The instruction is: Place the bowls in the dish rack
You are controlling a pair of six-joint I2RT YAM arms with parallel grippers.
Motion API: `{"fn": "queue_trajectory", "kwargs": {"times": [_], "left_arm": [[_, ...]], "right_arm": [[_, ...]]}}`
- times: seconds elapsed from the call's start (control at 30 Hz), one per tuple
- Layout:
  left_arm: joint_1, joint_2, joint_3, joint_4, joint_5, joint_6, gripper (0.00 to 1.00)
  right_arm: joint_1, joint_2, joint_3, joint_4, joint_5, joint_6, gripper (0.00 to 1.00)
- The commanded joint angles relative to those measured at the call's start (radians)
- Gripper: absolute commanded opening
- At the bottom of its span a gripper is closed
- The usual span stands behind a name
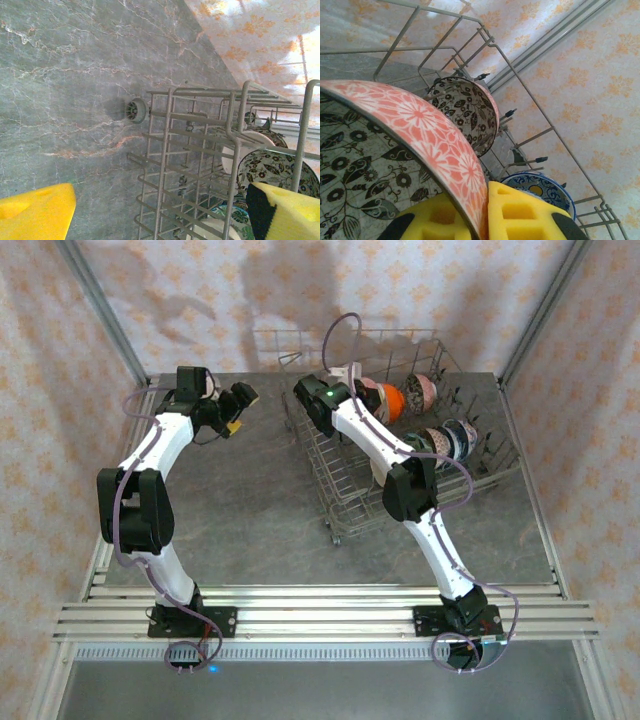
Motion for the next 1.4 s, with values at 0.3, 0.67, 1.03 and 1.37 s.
{"fn": "queue_trajectory", "kwargs": {"times": [0.3,0.67,1.03,1.37], "left_arm": [[-0.019,-0.042,-0.021,0.017,-0.011,-0.013,0.89],[-0.035,-0.042,-0.012,0.017,-0.021,-0.019,0.89],[-0.044,-0.032,0.006,0.006,-0.026,-0.020,0.89],[-0.048,-0.013,0.028,-0.003,-0.017,-0.010,0.89]], "right_arm": [[0.057,-0.014,0.010,-0.059,-0.035,0.026,0.19],[0.049,0.019,0.066,-0.048,-0.094,0.049,0.22],[0.042,-0.002,0.050,-0.039,-0.022,0.049,0.16],[0.042,-0.063,-0.027,0.098,-0.037,-0.120,0.15]]}}
